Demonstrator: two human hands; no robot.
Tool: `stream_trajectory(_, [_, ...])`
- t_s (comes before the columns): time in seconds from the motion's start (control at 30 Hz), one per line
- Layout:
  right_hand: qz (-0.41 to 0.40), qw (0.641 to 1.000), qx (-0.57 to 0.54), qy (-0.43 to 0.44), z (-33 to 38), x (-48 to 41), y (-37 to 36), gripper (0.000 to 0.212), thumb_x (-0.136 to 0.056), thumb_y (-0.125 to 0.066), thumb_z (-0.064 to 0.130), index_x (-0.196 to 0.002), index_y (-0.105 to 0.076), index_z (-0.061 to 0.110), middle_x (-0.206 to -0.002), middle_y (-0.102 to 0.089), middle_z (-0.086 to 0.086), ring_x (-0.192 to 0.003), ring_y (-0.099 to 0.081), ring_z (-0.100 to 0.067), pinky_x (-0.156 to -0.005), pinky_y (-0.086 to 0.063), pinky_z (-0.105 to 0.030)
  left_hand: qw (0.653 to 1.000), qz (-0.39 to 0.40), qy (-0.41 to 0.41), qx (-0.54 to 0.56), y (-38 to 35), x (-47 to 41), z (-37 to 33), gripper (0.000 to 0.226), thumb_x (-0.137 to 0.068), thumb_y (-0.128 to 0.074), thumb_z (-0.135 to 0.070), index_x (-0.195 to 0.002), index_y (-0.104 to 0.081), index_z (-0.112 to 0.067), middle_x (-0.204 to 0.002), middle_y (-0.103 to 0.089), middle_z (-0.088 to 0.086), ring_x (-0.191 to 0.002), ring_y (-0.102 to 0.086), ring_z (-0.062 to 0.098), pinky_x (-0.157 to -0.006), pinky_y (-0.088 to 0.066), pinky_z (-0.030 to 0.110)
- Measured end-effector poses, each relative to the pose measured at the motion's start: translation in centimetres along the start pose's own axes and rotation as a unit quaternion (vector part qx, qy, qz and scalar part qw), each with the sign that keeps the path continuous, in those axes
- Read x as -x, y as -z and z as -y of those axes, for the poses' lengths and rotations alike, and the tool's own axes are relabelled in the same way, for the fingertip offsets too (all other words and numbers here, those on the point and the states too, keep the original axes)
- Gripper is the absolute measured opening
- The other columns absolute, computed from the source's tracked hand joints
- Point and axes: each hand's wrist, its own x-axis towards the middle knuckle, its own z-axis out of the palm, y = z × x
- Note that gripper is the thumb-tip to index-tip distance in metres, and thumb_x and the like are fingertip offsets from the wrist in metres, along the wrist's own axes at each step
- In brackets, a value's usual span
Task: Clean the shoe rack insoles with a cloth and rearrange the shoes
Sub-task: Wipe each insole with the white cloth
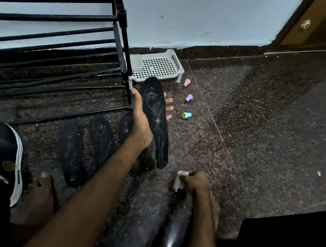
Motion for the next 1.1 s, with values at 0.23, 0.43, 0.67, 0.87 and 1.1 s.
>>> stream_trajectory(0.23, [0.026,0.934,-0.35,0.066,5.7,1.4,3.0,0.005,-0.09,-0.068,0.009,-0.094,-0.065,0.009,-0.085,-0.067,-0.009,-0.068,-0.062,-0.017,-0.051,-0.051,-0.024,0.999,0.002,0.053,0.002,0.2,0.1,0.3,0.101,-0.089,-0.008,-0.079,-0.132,-0.057,-0.002,-0.121,-0.066,0.019,-0.098,-0.064,0.029,-0.091,-0.051,0.047])
stream_trajectory(0.43, [-0.156,0.924,-0.287,0.198,9.1,2.5,4.3,0.011,-0.088,-0.072,0.018,-0.099,-0.071,0.019,-0.088,-0.071,0.003,-0.078,-0.066,-0.013,-0.072,-0.056,-0.032,0.982,0.038,0.178,-0.047,-0.6,1.5,1.2,0.094,-0.086,-0.01,-0.081,-0.134,-0.056,-0.014,-0.124,-0.068,0.012,-0.112,-0.064,0.036,-0.093,-0.051,0.055])
stream_trajectory(0.67, [-0.304,0.886,-0.137,0.323,12.6,4.2,4.1,0.013,-0.092,-0.066,0.017,-0.103,-0.068,0.009,-0.094,-0.067,0.002,-0.081,-0.062,-0.01,-0.063,-0.038,0.0,0.969,0.057,0.236,-0.037,-1.5,2.5,2.6,0.089,-0.089,-0.017,-0.079,-0.125,-0.067,-0.014,-0.132,-0.062,0.017,-0.112,-0.061,0.028,-0.092,-0.049,0.039])
stream_trajectory(0.87, [-0.295,0.858,-0.107,0.406,13.1,4.2,2.9,0.016,-0.09,-0.063,0.01,-0.102,-0.073,0.01,-0.098,-0.07,0.0,-0.089,-0.062,-0.011,-0.084,-0.043,-0.015,0.975,0.039,0.217,-0.012,-2.7,3.4,2.3,0.068,-0.1,-0.027,-0.059,-0.134,-0.057,-0.008,-0.117,-0.067,0.011,-0.1,-0.066,0.018,-0.083,-0.055,0.026])
stream_trajectory(1.1, [-0.205,0.866,-0.051,0.454,12.3,3.8,3.5,0.013,-0.084,-0.068,0.007,-0.094,-0.074,0.011,-0.093,-0.071,0.001,-0.086,-0.065,-0.01,-0.083,-0.046,-0.012,0.973,0.036,0.226,0.027,-2.3,3.4,1.9,0.07,-0.098,-0.03,-0.062,-0.134,-0.057,-0.009,-0.108,-0.072,0.008,-0.095,-0.07,0.017,-0.083,-0.057,0.028])
